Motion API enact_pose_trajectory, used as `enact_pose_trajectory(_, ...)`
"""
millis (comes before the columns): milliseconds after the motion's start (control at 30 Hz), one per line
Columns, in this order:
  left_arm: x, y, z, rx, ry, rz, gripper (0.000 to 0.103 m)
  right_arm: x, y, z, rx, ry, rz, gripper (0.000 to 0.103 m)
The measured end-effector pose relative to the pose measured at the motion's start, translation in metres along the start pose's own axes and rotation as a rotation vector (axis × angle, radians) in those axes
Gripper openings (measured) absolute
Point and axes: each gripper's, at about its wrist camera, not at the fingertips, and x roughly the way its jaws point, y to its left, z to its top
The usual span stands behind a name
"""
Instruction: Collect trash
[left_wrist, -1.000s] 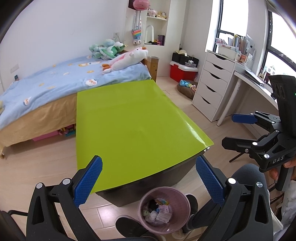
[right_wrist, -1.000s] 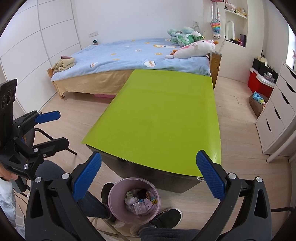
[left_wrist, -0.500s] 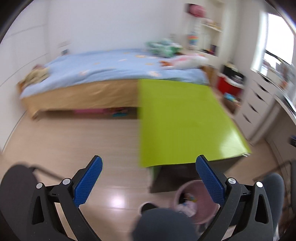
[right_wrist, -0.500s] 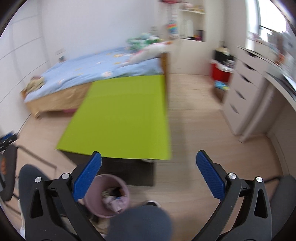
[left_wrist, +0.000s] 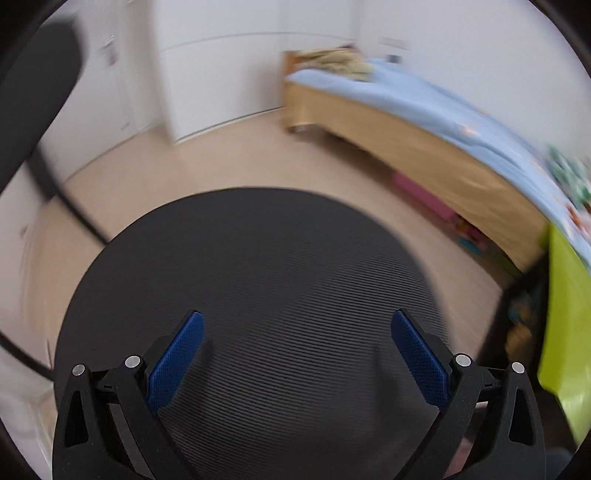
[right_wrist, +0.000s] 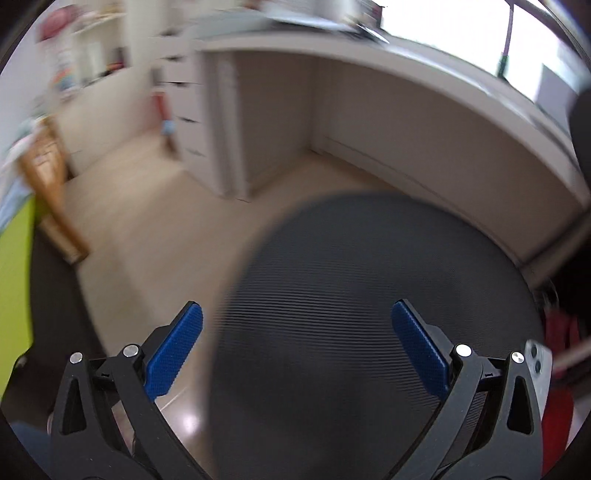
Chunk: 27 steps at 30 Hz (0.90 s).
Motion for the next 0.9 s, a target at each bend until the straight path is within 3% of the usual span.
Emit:
enact_pose_trajectory(100,0.011,0.018,0.002,-0.041,0.007,0.065,0.097,0.020,-0.036,-0.002,0.082,0.018,-0.063,0.100)
enact_pose_trajectory(200,0.023,0.026,0.000,-0.076,0.019,0.094,0.097,0.028,-0.056,-0.002,0.143,-0.002,-0.047,0.100)
enact_pose_trajectory(900,0.025,0.033,-0.002,-0.071,0.007,0.104,0.097,0.023,-0.049,-0.007,0.151,-0.030,-0.060,0.100)
